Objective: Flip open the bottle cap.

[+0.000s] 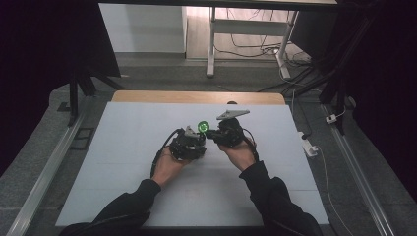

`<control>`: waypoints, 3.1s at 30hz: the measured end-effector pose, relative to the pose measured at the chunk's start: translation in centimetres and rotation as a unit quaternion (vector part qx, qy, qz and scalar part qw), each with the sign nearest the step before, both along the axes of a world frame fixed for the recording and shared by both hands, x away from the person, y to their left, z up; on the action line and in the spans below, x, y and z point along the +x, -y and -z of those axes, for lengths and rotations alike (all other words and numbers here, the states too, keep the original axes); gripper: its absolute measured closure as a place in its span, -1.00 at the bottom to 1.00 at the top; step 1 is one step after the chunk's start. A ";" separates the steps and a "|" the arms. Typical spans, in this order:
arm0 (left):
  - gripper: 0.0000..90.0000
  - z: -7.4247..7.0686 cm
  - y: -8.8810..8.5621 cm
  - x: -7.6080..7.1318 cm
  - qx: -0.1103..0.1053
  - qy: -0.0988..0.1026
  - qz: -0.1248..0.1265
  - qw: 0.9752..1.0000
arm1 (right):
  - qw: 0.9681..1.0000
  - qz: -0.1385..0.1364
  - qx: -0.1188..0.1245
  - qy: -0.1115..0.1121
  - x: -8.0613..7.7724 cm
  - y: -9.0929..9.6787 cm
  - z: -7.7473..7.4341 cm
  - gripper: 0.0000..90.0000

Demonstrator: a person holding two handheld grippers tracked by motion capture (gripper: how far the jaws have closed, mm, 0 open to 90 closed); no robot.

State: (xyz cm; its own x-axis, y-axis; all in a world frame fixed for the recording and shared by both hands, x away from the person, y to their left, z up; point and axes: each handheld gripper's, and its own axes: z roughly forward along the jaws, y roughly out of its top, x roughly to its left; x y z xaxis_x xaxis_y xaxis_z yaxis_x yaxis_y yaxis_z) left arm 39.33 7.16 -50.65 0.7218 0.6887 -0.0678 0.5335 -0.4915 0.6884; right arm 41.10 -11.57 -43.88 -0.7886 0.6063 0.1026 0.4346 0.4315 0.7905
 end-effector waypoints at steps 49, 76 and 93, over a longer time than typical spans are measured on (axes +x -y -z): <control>-0.99 -4.4 -10.2 -8.4 -0.075 -0.050 0.022 0.996 | 0.999 -0.032 -0.008 -0.022 -6.1 3.9 -0.1 -0.94; -1.00 -4.2 -19.5 -17.2 -0.126 -0.021 -0.075 0.989 | 1.000 0.029 -0.007 -0.001 -11.2 11.9 0.6 -1.00; -1.00 -3.0 -22.6 -20.5 -0.100 -0.010 -0.131 0.986 | 0.993 0.118 -0.010 -0.021 -13.4 17.9 1.5 -1.00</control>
State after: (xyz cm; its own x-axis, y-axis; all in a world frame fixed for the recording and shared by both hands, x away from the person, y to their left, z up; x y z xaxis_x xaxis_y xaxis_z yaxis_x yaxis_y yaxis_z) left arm 18.84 29.73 -47.65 0.5173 0.8229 -0.2348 0.6393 -0.1893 0.7453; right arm 27.70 -29.45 -45.42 -0.6195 0.7760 0.1185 0.5579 0.3291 0.7619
